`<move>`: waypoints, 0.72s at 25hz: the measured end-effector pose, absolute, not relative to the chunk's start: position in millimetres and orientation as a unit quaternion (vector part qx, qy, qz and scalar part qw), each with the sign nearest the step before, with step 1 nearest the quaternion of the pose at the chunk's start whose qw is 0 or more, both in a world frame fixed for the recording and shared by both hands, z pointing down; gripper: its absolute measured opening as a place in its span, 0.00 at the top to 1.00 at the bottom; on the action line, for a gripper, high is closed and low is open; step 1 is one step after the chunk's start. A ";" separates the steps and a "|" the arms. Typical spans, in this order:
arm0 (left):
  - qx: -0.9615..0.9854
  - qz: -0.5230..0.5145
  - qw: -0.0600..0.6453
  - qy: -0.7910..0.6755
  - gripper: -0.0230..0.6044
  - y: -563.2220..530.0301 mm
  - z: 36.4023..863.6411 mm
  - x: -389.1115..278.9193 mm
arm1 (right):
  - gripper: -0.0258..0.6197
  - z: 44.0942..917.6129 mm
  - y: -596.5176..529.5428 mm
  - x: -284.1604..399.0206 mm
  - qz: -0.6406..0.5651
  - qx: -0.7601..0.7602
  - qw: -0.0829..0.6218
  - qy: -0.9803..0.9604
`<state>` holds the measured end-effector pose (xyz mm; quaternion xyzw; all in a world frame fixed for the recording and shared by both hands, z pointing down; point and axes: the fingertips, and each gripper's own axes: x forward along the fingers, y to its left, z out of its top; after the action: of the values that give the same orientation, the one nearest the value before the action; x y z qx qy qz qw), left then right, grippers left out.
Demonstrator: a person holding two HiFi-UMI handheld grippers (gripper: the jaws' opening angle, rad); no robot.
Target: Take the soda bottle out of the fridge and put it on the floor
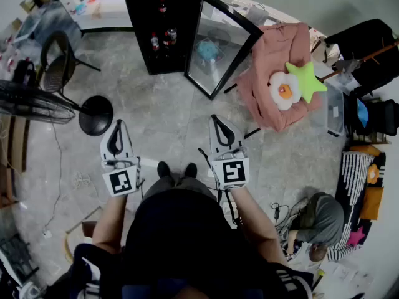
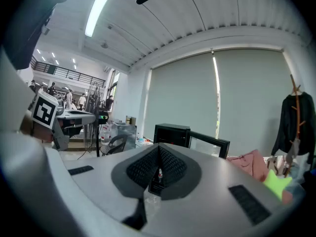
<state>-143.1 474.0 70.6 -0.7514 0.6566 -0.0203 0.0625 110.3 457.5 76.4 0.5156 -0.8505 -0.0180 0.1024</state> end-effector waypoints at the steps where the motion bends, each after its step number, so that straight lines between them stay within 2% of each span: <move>1: -0.752 -0.020 0.063 0.656 0.93 474.0 70.2 -141.3 | 0.93 75.7 457.3 110.8 -0.018 0.516 0.101 -0.851; 18: -0.756 -0.020 0.062 0.651 0.92 472.2 72.1 -133.1 | 0.93 73.0 458.0 108.3 -0.031 0.506 0.099 -0.856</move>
<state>-133.1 472.2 72.1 -0.7561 0.6513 -0.0198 0.0617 108.3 458.0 73.0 0.5064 -0.8560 -0.0308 0.0994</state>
